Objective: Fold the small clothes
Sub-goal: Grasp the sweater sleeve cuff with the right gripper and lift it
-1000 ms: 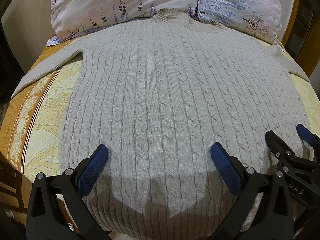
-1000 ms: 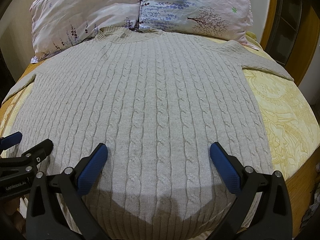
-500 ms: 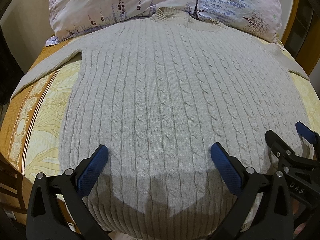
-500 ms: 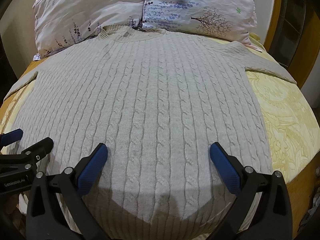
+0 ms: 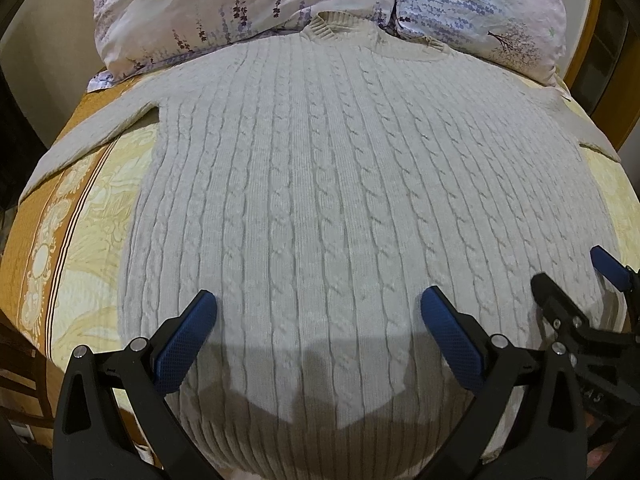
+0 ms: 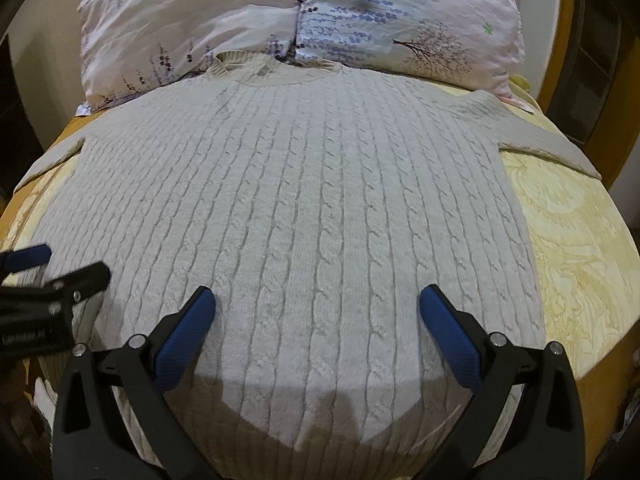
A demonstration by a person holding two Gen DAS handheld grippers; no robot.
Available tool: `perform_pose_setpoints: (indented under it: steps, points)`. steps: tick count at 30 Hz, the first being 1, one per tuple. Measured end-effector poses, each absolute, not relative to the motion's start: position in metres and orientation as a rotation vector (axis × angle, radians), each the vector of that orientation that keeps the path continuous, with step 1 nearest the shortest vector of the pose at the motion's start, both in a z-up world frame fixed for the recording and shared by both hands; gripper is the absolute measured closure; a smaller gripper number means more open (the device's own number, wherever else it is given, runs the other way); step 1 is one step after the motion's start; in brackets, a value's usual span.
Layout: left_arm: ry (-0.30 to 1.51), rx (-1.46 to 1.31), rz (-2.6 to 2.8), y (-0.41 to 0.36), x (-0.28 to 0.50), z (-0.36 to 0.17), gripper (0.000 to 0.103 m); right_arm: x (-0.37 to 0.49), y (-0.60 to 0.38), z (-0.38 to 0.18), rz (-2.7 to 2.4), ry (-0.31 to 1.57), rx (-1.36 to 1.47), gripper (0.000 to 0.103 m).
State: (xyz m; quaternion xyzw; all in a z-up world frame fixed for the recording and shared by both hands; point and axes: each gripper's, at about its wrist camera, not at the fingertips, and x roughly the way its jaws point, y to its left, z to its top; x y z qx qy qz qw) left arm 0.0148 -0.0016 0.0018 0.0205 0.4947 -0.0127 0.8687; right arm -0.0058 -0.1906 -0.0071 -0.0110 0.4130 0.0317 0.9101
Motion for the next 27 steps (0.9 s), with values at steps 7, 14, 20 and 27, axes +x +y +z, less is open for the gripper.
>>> perform_pose_setpoints:
  steps: [7,14,20,27]
  points:
    - [1.001,0.063,-0.021,0.001,0.037,0.008,0.001,0.017,-0.235,0.008,0.15,0.809,0.084,0.002]
    - [0.945,-0.071,-0.156,0.018,0.065,0.021,0.001,0.069,-0.369,0.035,-0.027,0.762,0.442,0.005]
    - [0.915,-0.043,-0.132,0.022,0.088,0.03,0.001,0.122,-0.465,0.013,-0.14,0.813,0.712,0.029]
    - [0.949,-0.027,-0.098,0.026,0.112,0.029,0.001,0.161,-0.49,-0.009,-0.197,0.837,0.796,0.048]
